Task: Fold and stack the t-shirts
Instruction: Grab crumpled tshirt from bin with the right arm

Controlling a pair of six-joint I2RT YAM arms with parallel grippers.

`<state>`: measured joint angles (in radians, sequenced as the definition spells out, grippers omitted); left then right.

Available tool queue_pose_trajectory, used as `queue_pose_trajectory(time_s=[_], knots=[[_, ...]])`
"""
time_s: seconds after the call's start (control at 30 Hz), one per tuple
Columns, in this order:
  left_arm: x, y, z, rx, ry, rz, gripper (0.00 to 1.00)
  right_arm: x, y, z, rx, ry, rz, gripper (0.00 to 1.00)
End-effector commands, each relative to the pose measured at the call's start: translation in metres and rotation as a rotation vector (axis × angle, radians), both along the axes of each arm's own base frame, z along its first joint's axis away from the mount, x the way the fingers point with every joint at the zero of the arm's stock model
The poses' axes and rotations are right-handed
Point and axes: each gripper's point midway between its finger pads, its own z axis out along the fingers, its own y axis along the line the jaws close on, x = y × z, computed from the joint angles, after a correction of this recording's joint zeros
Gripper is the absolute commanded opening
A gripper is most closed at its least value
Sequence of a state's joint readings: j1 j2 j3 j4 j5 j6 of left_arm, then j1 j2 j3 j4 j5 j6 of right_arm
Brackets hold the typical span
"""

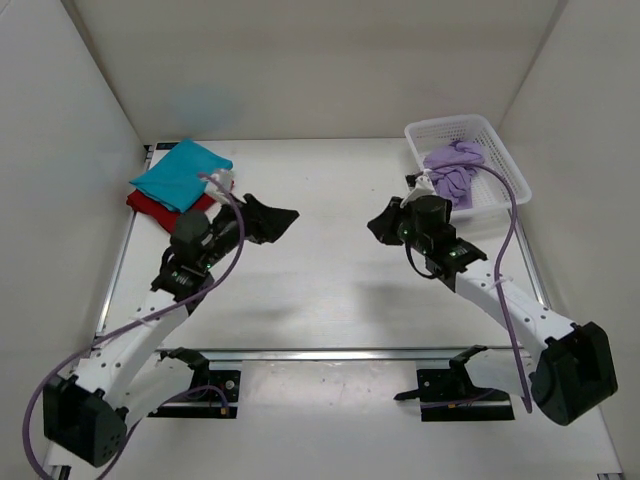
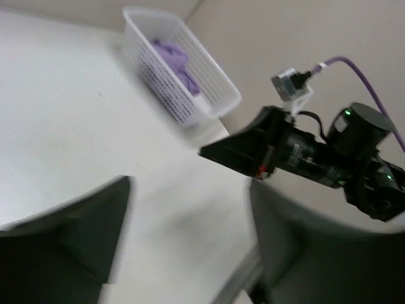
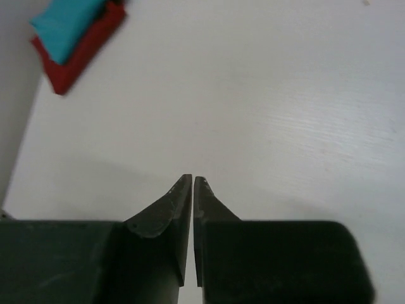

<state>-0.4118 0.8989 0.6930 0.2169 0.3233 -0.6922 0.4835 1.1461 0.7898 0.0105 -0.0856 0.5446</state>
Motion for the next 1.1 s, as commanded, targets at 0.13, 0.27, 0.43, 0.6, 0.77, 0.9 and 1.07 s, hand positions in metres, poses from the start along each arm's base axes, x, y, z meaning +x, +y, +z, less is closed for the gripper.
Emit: queue_pose_trajectory(time_s=[0.13, 0.27, 0.43, 0.6, 0.77, 0.9, 1.07], knots=[[0.027, -0.009, -0.068, 0.223, 0.167, 0.021, 0.33, 0.061, -0.066, -0.018, -0.156, 0.176, -0.173, 0.07], [0.026, 0.0, -0.073, 0.182, 0.124, 0.098, 0.46, 0.116, -0.146, -0.008, -0.231, 0.141, -0.423, 0.4], [0.024, -0.005, -0.097, 0.245, 0.172, 0.068, 0.33, 0.179, -0.232, -0.014, -0.236, 0.209, -0.616, 0.34], [0.023, -0.006, -0.133, 0.374, 0.26, 0.05, 0.36, 0.206, -0.289, -0.057, -0.3, 0.301, -0.694, 0.35], [0.018, -0.002, -0.156, 0.401, 0.303, 0.05, 0.4, 0.211, -0.327, -0.076, -0.184, 0.311, -0.75, 0.49], [0.013, -0.008, -0.158, 0.359, 0.301, 0.002, 0.45, 0.222, -0.322, -0.096, -0.105, 0.349, -0.631, 0.49], [0.01, -0.013, -0.162, 0.362, 0.305, -0.006, 0.47, 0.221, -0.303, -0.101, -0.069, 0.316, -0.554, 0.49]])
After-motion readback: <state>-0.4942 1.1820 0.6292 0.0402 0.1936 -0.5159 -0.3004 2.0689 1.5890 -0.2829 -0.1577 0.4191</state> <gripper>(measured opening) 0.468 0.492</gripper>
